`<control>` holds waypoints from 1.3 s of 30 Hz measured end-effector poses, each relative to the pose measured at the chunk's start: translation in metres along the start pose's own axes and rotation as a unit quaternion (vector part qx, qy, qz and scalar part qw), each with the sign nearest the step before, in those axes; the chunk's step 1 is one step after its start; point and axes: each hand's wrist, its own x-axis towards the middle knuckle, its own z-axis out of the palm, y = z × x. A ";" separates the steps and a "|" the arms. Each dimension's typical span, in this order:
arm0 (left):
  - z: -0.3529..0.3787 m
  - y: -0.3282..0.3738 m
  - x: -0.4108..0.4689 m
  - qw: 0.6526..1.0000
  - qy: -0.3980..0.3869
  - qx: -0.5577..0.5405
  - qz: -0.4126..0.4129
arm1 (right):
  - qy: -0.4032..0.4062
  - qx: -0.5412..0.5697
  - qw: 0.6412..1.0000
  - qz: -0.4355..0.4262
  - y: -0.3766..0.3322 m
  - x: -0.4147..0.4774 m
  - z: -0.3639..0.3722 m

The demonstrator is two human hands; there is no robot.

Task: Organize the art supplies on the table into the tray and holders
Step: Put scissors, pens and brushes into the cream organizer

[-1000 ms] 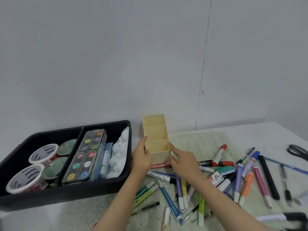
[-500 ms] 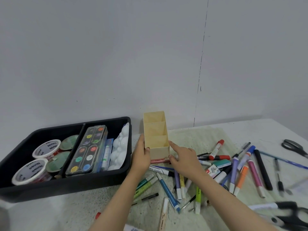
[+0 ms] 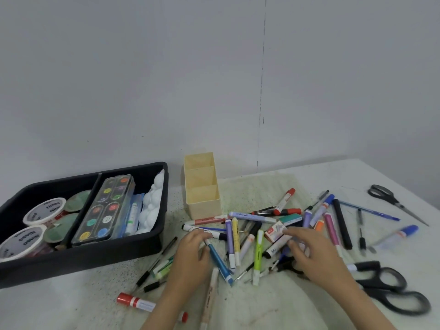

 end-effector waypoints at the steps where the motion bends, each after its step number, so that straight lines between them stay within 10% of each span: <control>1: 0.004 0.005 -0.004 1.000 0.003 -0.001 0.014 | 0.004 -0.016 1.000 0.006 0.008 -0.008 -0.008; 12: 0.056 0.065 -0.034 0.992 0.031 -0.073 0.102 | -0.049 -0.311 0.920 0.234 0.065 -0.080 -0.084; 21: 0.106 0.103 -0.046 0.980 0.031 -0.110 0.160 | -0.012 -0.096 0.969 0.227 0.087 -0.087 -0.101; 28: 0.123 0.154 -0.046 0.965 -0.183 -0.086 0.169 | 0.057 0.287 0.938 0.185 0.093 -0.080 -0.121; 33: 0.135 0.180 -0.026 0.932 -0.330 -0.073 0.133 | -0.037 0.315 0.936 0.152 0.092 -0.046 -0.146; 39: 0.148 0.200 -0.010 0.935 -0.320 -0.120 0.098 | -0.114 0.323 0.937 0.065 0.074 0.001 -0.175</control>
